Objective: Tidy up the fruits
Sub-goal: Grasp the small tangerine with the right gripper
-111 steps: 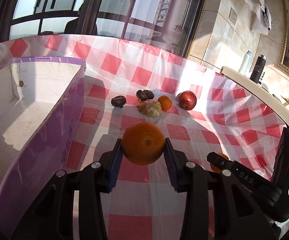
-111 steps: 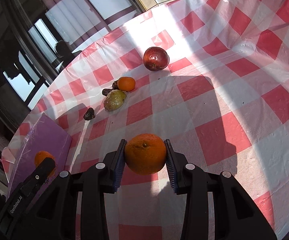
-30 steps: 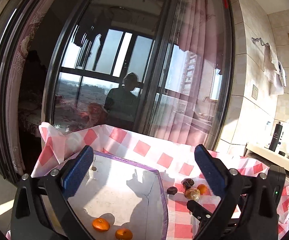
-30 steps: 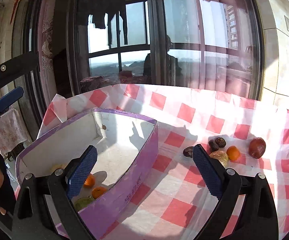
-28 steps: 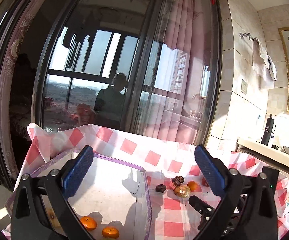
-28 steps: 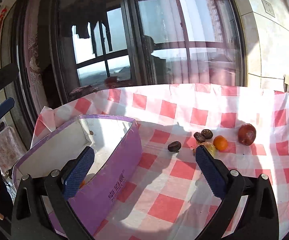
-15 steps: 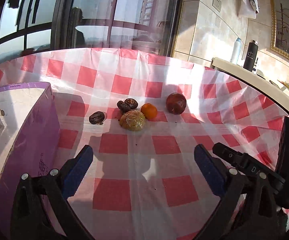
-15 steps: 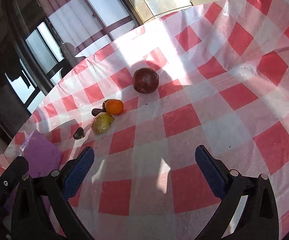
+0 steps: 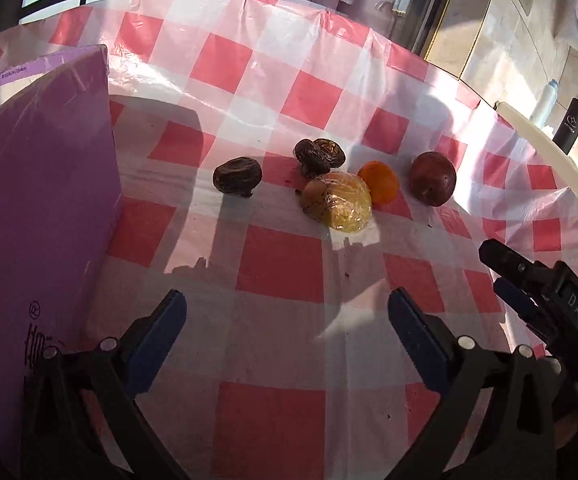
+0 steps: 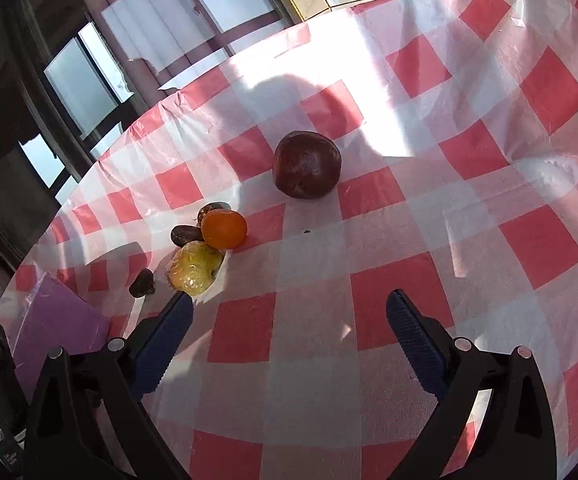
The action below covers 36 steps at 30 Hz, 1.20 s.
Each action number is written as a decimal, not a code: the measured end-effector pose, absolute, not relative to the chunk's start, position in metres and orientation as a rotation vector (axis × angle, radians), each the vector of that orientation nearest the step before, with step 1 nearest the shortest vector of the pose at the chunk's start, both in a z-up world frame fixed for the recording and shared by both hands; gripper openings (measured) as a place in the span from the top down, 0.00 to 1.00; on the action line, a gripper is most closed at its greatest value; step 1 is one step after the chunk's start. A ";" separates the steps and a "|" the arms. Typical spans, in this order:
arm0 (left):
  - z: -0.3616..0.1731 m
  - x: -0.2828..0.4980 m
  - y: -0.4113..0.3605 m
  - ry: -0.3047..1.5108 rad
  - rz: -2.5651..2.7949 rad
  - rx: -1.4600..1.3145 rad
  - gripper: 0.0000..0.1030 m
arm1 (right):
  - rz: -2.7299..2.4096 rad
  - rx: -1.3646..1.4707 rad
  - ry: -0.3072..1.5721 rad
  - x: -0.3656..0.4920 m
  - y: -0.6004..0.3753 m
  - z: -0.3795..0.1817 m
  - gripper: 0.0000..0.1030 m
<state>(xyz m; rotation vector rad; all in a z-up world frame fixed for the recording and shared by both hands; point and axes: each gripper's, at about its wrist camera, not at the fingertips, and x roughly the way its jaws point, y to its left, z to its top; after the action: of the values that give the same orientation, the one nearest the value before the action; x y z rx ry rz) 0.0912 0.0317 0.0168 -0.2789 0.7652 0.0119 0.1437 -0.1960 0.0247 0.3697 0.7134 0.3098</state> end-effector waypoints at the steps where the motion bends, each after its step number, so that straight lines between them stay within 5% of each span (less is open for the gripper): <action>1: 0.017 0.091 0.031 0.761 0.013 -0.278 0.02 | 0.319 0.362 0.720 0.152 -0.189 0.025 0.17; 15: 0.021 0.090 0.033 0.746 0.021 -0.302 0.02 | 0.387 0.363 0.854 0.248 -0.110 0.015 0.39; 20: 0.021 0.090 0.033 0.745 0.022 -0.311 0.02 | 0.355 0.336 0.863 0.250 -0.106 0.014 0.55; 36: 0.021 0.089 0.033 0.748 -0.025 -0.329 0.02 | 0.263 0.513 0.629 0.121 -0.220 0.025 0.56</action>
<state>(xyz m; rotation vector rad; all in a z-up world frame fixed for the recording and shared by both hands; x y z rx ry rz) 0.0893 0.0334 0.0207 -0.3295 0.7482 -0.0250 0.1206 -0.2199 0.0245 0.5130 0.6289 0.2633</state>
